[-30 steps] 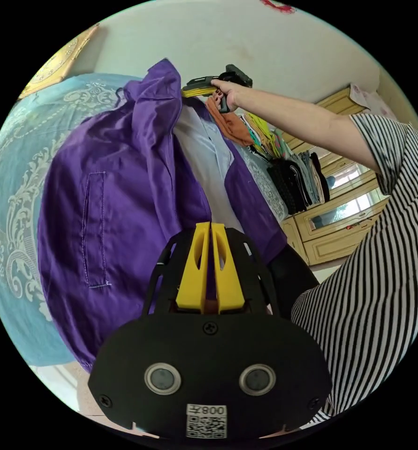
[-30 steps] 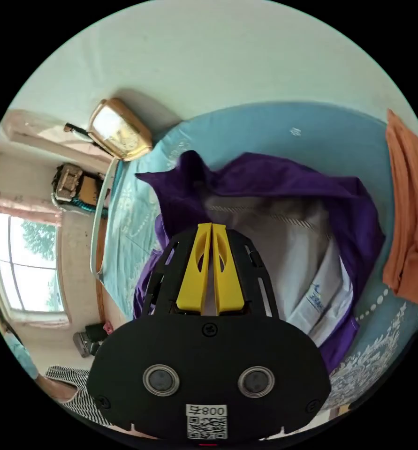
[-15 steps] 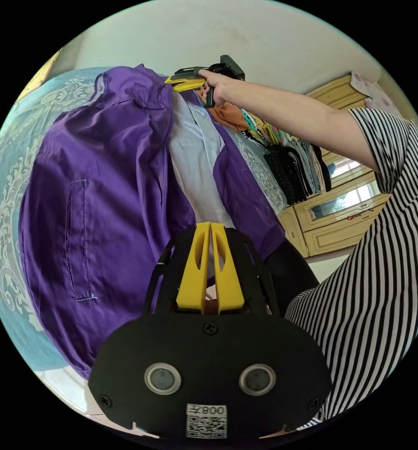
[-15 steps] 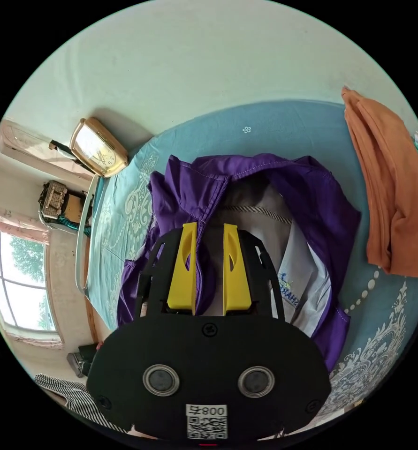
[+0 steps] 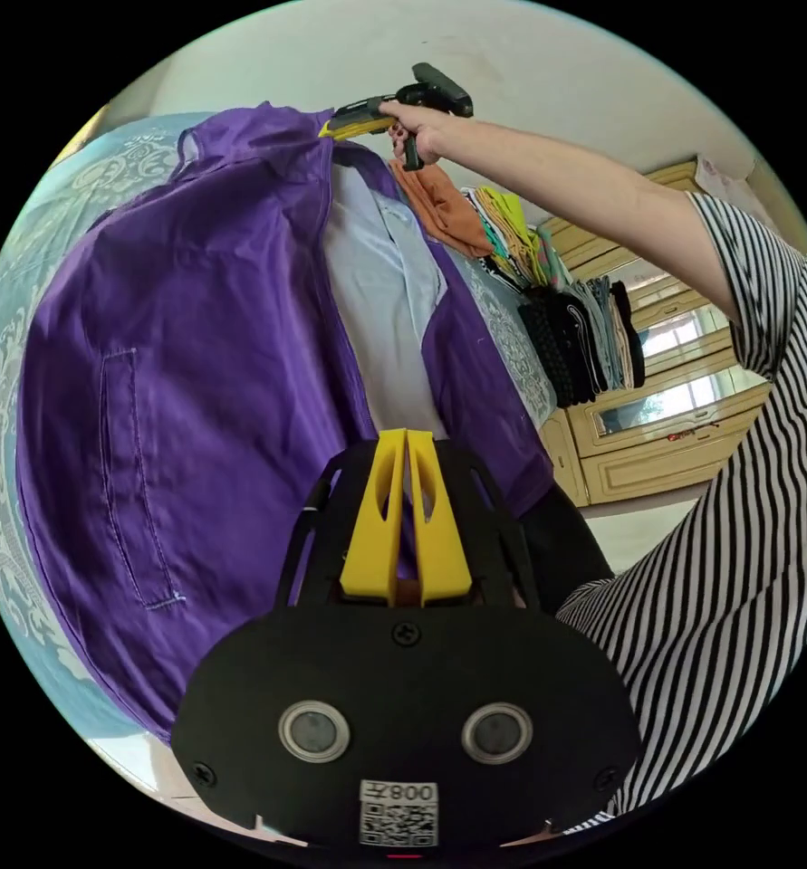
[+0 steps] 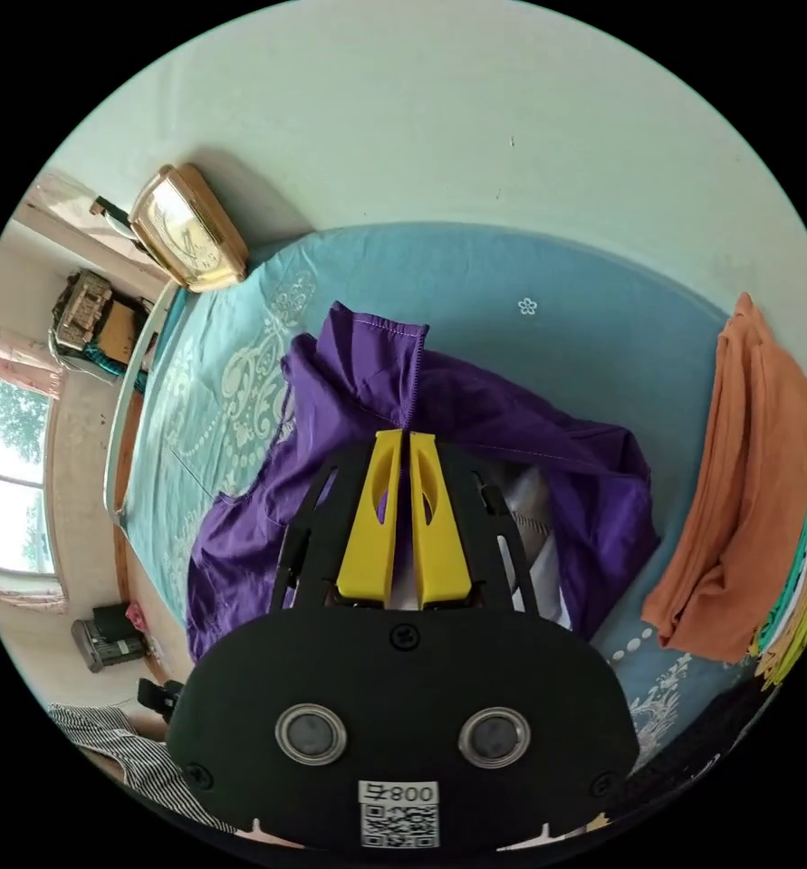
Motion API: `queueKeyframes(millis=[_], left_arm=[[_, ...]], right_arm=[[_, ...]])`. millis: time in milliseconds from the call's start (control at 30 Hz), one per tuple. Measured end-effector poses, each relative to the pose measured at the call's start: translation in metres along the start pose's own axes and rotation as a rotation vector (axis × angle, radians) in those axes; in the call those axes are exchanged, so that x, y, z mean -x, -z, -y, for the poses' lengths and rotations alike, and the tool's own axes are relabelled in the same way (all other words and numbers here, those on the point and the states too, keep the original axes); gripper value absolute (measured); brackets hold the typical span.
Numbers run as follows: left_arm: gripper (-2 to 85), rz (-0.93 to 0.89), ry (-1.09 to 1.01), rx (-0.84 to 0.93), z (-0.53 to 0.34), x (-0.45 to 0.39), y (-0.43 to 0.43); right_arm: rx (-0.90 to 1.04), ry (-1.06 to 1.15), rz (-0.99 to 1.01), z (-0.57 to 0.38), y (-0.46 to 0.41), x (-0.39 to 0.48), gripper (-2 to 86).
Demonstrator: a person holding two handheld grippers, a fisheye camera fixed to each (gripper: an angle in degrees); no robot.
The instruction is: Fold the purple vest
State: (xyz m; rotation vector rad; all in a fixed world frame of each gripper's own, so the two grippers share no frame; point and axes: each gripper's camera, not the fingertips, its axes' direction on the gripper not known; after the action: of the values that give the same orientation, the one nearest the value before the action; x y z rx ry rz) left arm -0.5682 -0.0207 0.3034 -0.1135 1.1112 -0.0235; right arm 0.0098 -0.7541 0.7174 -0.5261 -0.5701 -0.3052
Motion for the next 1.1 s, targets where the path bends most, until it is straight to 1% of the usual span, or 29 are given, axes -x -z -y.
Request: queueKeyframes(millis=[100,200,267,300,333,433,500,567,667,700,767,933,967,1100], left_arm=[[0.7,0.025,-0.006,-0.078,0.02,0.011,0.022],[1.5,0.131,-0.007,-0.144,0.049,0.032,0.046],[2.8,0.262,-0.019,-0.185,0.08,0.047,0.059],[3.2,0.292,-0.018,-0.195,0.089,0.052,0.062],[4.1,0.325,-0.008,-0.216,0.107,0.062,0.066],[7.5,0.347,-0.004,-0.21,0.157,0.09,0.065],[8.4,0.394,0.009,-0.163,0.185,0.104,0.055],[8.5,0.47,-0.004,-0.063,0.213,0.116,0.032],[6.5,0.551,-0.023,0.08,0.228,0.122,0.001],[6.0,0.562,-0.029,0.095,0.229,0.121,-0.003],[3.5,0.587,-0.064,0.068,0.228,0.115,-0.007],[1.5,0.653,-0.103,0.046,0.226,0.106,-0.008],[1.3,0.654,-0.108,0.037,0.226,0.105,-0.007],[1.1,0.675,-0.093,0.008,0.228,0.105,-0.002]], right_arm=[[-0.067,-0.059,0.042,-0.018,0.002,-0.016,3.3],[-0.194,-0.074,0.038,-0.033,0.017,-0.018,3.3],[-0.232,-0.048,0.028,-0.036,0.023,-0.01,3.4],[-0.251,-0.017,0.033,-0.034,0.024,-0.002,3.7],[-0.252,0.011,0.03,-0.029,0.023,0.006,4.2],[-0.232,0.081,0.031,-0.009,0.015,0.026,5.6],[-0.219,0.099,0.036,0.004,0.009,0.033,6.4],[-0.21,0.112,0.04,0.016,0.002,0.039,7.3],[-0.195,0.151,0.027,0.033,-0.01,0.05,7.9],[-0.19,0.161,0.012,0.04,-0.015,0.052,8.0],[-0.186,0.166,-0.001,0.049,-0.021,0.054,8.3],[-0.21,0.233,-0.039,0.071,-0.039,0.065,9.8],[-0.197,0.244,-0.046,0.074,-0.043,0.067,10.1],[-0.042,0.271,-0.011,0.091,-0.081,0.076,8.7]])
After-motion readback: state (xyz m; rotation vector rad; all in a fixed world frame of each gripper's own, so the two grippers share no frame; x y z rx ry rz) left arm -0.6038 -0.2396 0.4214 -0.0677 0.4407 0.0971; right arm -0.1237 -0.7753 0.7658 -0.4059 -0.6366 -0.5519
